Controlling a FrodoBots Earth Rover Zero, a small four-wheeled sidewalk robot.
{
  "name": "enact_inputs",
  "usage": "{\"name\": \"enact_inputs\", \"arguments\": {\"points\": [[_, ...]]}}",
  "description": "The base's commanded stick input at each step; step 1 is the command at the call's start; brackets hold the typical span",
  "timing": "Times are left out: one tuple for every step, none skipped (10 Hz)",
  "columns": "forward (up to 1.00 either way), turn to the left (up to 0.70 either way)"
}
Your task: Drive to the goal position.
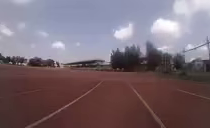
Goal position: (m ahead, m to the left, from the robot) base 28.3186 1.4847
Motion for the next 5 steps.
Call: {"name": "enact_inputs", "arguments": {"points": [[0.7,0.0],[0.7,0.0],[0.7,0.0],[0.7,0.0],[0.7,0.0]]}}
